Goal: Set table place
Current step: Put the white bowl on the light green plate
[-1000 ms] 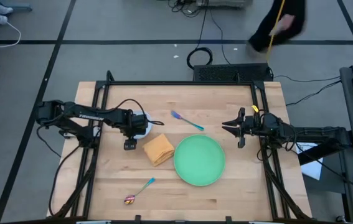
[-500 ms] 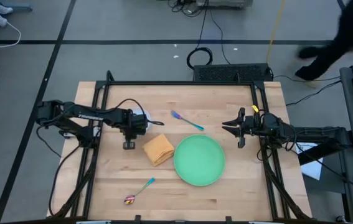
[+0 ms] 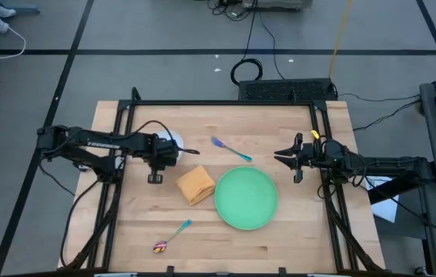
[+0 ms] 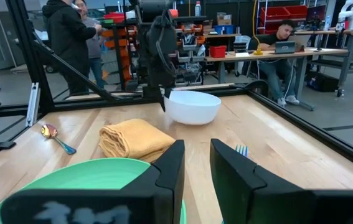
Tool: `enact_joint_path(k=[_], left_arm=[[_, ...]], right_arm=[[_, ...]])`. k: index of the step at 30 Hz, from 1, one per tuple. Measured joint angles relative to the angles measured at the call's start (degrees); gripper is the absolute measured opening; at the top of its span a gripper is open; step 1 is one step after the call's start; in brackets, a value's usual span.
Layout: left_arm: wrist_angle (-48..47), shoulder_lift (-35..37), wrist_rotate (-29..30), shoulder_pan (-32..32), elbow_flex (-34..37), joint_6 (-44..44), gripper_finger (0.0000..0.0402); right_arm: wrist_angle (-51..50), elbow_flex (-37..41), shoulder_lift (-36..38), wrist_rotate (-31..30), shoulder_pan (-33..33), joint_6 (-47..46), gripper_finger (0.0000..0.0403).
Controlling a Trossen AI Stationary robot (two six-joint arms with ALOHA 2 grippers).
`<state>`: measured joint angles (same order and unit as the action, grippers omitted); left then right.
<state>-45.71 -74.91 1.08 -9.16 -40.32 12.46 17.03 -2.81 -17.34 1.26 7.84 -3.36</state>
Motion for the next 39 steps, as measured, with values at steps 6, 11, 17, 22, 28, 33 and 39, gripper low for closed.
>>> enact_joint_path(k=[6,11,17,22,28,33,39], left_arm=[[-1.09,4.92,0.04,0.01,0.00,-0.13,0.0002],[-1.07,8.50,0.04,0.01,0.00,-0.05,0.0001],[-1.08,13.77,-1.03,-0.03,0.00,0.97,0.0001],[-1.03,19.28,-1.69,-0.19,0.00,0.35,0.0001],[-1.13,25.05,-3.12,-0.19,0.00,-0.10,0.0001],[-1.17,28.99,-5.83,-0.19,0.00,-0.96,0.0000],[-1.12,32.52,-6.49,-0.19,0.00,-2.17,0.0000]], right_arm=[[-0.15,0.00,0.00,0.00,0.00,0.00,0.0068],[-0.18,0.01,0.00,0.00,0.00,-0.02,0.0068],[-0.22,0.01,0.00,0.00,0.00,-0.01,0.0068],[-0.22,0.00,0.00,0.00,-0.01,-0.02,0.0068],[-0.22,0.00,0.00,0.00,0.00,-0.02,0.0068],[-0.24,0.00,0.00,0.00,-0.02,-0.28,0.0068],[-0.22,0.00,0.00,0.00,0.00,-0.26,0.0068]])
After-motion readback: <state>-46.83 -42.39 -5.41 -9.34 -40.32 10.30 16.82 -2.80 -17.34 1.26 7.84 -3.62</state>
